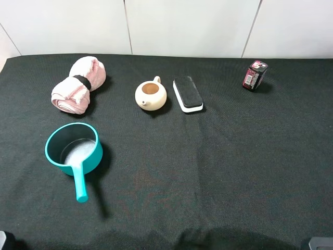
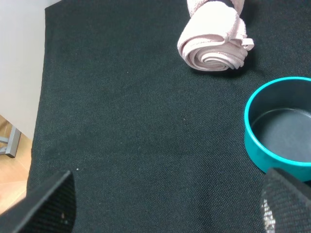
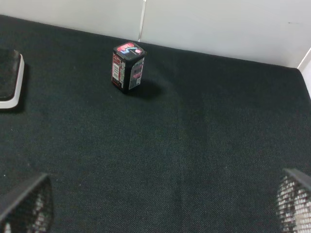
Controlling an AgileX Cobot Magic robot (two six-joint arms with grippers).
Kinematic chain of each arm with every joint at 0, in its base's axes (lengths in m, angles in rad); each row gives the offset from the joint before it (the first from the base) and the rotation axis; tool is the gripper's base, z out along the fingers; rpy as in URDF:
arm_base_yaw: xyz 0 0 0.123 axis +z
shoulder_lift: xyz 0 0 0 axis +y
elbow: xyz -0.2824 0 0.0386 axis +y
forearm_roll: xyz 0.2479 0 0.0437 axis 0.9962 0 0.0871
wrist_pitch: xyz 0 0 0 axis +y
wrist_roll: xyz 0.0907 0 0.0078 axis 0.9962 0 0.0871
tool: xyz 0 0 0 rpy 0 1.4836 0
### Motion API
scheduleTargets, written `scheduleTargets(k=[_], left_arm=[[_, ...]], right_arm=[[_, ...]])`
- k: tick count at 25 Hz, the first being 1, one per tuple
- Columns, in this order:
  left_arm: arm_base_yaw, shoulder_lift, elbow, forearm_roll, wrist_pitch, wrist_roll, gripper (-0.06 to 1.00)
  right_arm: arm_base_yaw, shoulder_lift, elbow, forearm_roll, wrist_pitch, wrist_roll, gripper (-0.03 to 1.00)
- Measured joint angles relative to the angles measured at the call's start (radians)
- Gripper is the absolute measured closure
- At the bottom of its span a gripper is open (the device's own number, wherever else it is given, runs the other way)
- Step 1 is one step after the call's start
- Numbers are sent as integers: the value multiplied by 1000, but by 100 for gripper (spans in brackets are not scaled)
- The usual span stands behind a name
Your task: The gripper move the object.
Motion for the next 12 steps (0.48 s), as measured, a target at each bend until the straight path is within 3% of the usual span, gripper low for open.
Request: scheduleTargets(k=[12], left_arm=[[0, 0, 0, 0, 0, 0, 12]], right_arm=[[0, 0, 0, 0, 0, 0, 27]])
